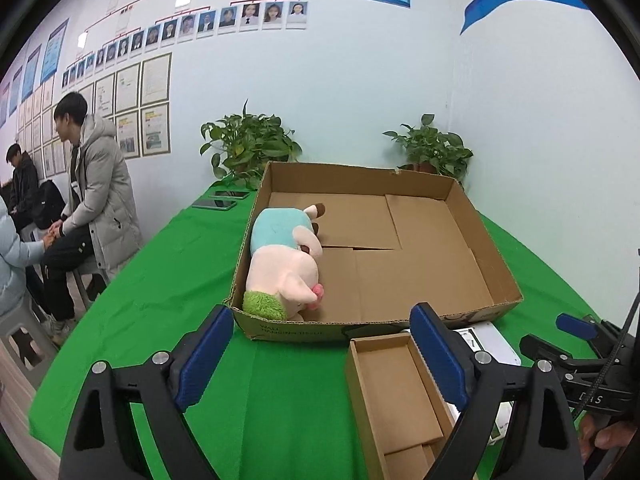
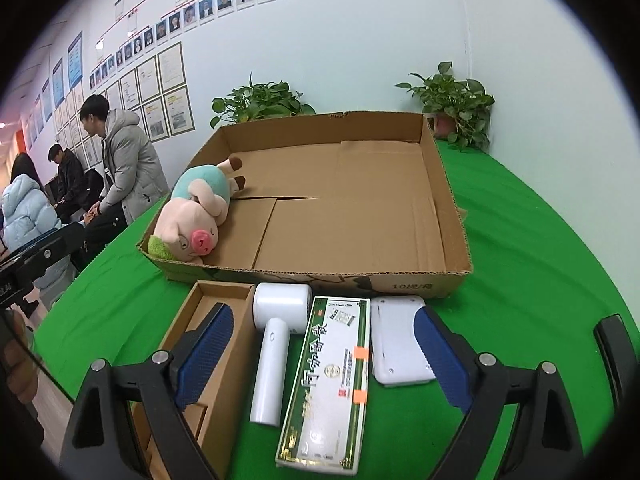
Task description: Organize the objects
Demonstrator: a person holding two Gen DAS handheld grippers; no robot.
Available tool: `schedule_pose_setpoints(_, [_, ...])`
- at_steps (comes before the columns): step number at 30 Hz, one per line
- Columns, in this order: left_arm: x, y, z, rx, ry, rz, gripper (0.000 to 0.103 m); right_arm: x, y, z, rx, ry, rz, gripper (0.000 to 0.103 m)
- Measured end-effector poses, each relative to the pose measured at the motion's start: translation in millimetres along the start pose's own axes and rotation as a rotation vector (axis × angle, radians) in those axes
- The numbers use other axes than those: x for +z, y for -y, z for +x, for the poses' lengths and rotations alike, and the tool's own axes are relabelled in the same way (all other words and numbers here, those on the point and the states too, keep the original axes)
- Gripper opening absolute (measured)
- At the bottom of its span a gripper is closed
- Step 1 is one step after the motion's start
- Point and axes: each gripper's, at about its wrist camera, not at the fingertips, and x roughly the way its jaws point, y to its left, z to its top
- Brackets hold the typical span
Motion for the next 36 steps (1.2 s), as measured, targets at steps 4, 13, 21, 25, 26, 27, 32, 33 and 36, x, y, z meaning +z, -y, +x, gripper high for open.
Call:
schedule_pose_setpoints(4, [-1.6, 2.6, -12.7, -0.007, -0.010, 0.008, 0.090, -3.7, -2.9, -12.5, -0.009, 0.019, -0.022, 0.093])
schedule_pose_setpoints(13, [-7.8, 13.9, -26.2, -0.013, -0.030, 0.028, 0.091, -10.6, -10.8, -34.6, 0.052, 0.038, -0.038, 0.095])
schedule_pose_setpoints(21, [-10.2, 16.4, -22.8, -0.045, -0.044, 0.033, 0.092, -11.2, -11.5, -41.2, 0.058, 0.044, -0.030, 0.096])
schedule_pose_setpoints(25, [-9.4, 11.5, -21.0, -0.058, -0.031, 0.031, 0.092, -11.2, -12.8, -39.4, 0.048, 0.047, -0.045, 0.096])
schedule_pose_setpoints(26, [-8.7, 10.1, -21.1, -0.056, -0.028, 0.033, 0.092, -11.4, -12.8, -38.4, 0.049, 0.046, -0.045, 0.096])
schedule_pose_setpoints(27, [-8.0, 9.1, -21.0, -0.054, -0.028, 0.033, 0.092, -11.8, -12.9, -37.4, 0.053, 0.047, -0.045, 0.096])
schedule_pose_setpoints(32, [-8.8, 5.9, -18.1, -0.052, -0.037, 0.022, 0.092, -14.9, -16.2, -36.6, 0.062, 0.047, -0.062, 0.096])
schedule_pose_setpoints(33, [-9.6, 6.2, -17.3, -0.050, -0.038, 0.022, 0.092, -15.0, -16.8, -36.6, 0.065, 0.047, -0.063, 0.096])
schedule_pose_setpoints(36, [-11.6, 5.9, -15.0, -0.054, -0.040, 0.016, 0.092, -16.3, -17.6, -37.2, 0.079, 0.040, -0.059, 0.096])
